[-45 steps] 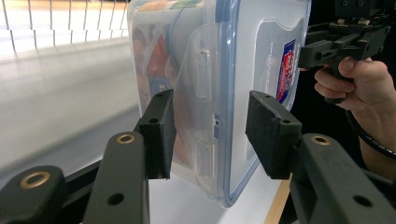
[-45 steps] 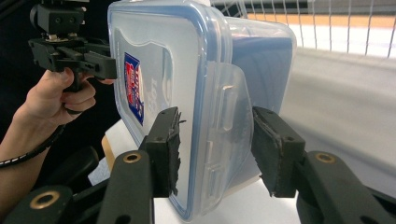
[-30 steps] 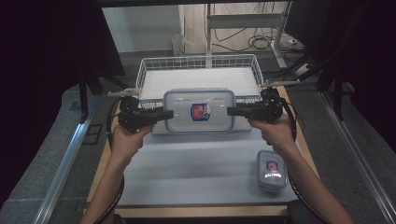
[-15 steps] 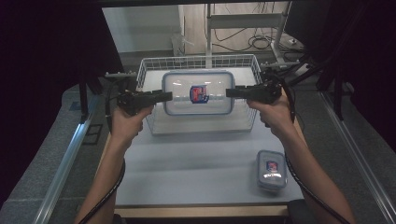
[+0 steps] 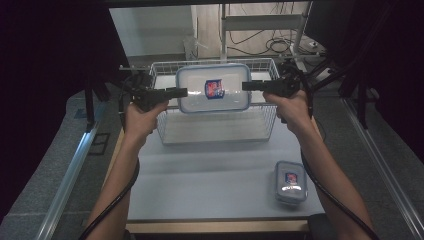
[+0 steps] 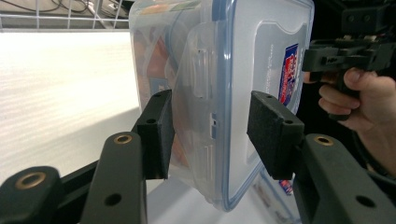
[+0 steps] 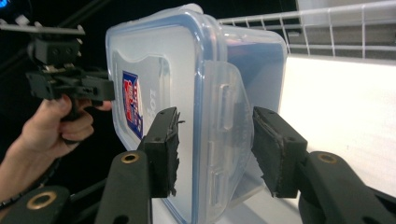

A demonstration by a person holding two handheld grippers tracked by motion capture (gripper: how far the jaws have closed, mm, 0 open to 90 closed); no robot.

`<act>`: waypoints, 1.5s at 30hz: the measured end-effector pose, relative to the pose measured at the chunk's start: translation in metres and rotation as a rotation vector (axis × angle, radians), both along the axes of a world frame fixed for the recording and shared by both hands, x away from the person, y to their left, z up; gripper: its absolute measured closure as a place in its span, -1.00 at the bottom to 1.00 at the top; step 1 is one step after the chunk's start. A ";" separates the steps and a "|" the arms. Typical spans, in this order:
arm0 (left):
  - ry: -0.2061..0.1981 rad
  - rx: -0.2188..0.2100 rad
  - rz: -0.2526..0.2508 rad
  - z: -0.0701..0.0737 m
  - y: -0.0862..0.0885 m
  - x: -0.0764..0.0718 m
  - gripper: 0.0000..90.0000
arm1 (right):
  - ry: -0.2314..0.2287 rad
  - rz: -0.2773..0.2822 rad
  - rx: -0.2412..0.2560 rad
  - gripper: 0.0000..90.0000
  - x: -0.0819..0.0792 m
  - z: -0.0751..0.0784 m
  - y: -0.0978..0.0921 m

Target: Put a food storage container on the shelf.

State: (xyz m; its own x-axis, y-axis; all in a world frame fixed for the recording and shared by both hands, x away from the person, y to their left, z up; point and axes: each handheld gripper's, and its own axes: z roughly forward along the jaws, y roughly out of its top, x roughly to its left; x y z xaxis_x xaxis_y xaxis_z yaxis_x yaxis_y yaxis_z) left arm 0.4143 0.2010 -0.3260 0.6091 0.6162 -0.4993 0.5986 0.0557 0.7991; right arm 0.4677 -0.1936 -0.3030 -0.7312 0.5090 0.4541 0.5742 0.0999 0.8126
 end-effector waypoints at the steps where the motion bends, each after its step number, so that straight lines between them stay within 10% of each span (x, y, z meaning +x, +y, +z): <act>1: 0.000 0.005 0.003 0.002 0.000 0.001 0.17 | 0.004 -0.002 0.002 0.17 0.002 0.001 0.000; 25: 0.063 0.012 0.050 0.009 -0.005 0.033 0.11 | 0.049 -0.077 -0.018 0.06 0.033 0.005 0.008; 33: -0.008 0.068 0.131 0.013 -0.001 0.029 -0.18 | -0.006 -0.110 -0.057 -0.14 0.036 0.005 0.010; 45: -0.100 0.087 0.105 0.010 0.000 0.018 -0.35 | -0.090 -0.126 -0.106 -0.17 0.030 0.009 0.004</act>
State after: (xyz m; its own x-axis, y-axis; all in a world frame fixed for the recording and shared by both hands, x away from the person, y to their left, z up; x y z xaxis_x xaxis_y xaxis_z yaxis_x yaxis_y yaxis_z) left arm 0.4321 0.2007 -0.3164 0.5830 0.7173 -0.3815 0.5106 0.0418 0.8588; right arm 0.4973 -0.1900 -0.2942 -0.6937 0.6409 0.3288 0.5130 0.1192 0.8500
